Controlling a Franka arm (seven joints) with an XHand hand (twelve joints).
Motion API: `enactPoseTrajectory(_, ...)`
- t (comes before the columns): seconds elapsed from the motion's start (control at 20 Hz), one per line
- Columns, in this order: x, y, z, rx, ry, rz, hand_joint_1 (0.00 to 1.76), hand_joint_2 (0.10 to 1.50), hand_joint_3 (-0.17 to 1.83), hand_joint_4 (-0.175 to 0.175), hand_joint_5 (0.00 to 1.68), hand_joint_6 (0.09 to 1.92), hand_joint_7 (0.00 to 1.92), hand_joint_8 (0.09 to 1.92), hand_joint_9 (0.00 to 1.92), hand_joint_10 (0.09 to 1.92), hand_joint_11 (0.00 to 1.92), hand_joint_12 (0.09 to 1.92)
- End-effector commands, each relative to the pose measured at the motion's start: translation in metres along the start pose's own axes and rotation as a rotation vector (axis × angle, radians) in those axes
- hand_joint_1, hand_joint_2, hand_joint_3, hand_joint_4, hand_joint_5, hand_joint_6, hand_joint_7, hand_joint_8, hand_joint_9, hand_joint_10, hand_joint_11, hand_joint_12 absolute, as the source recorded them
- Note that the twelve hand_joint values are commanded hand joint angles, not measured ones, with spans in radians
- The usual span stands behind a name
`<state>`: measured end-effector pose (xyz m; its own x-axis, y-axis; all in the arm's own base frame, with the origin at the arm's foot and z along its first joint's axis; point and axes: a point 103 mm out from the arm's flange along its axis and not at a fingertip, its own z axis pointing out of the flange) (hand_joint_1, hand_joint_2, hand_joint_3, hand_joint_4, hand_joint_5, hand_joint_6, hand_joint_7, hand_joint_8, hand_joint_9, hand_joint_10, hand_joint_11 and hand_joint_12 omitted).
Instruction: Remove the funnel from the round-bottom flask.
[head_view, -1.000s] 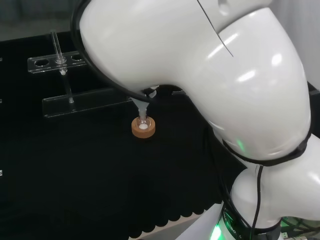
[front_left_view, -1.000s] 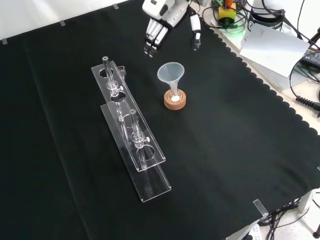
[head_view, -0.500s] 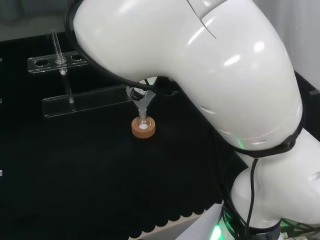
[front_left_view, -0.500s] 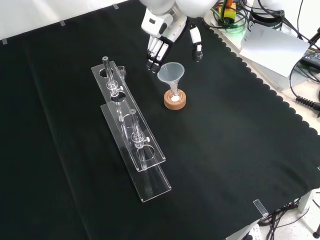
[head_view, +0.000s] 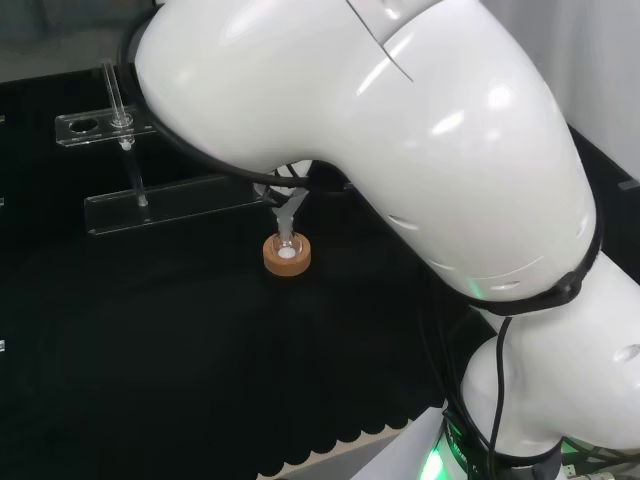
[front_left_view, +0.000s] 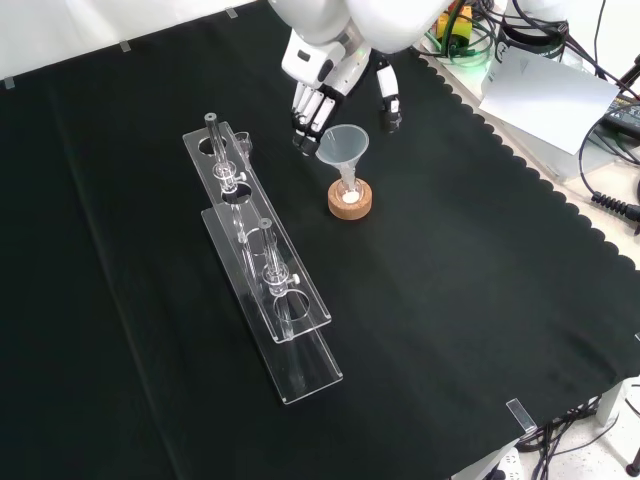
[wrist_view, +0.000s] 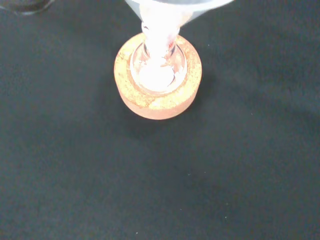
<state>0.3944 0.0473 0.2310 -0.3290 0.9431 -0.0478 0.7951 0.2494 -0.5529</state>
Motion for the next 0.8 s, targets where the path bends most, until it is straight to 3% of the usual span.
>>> enactPoseTrajectory(0.05,-0.003,0.008,0.009,0.012,-0.040,0.008,0.65,0.70,0.26,-0.070,0.09,0.09,0.00,0.53,0.28,0.81,0.52,1.40)
enactPoseTrajectory(0.8,-0.006,0.025,0.028,0.067,-0.051,-0.007,0.68,0.69,0.31,-0.057,0.21,0.09,0.01,0.69,0.40,0.75,0.53,1.39)
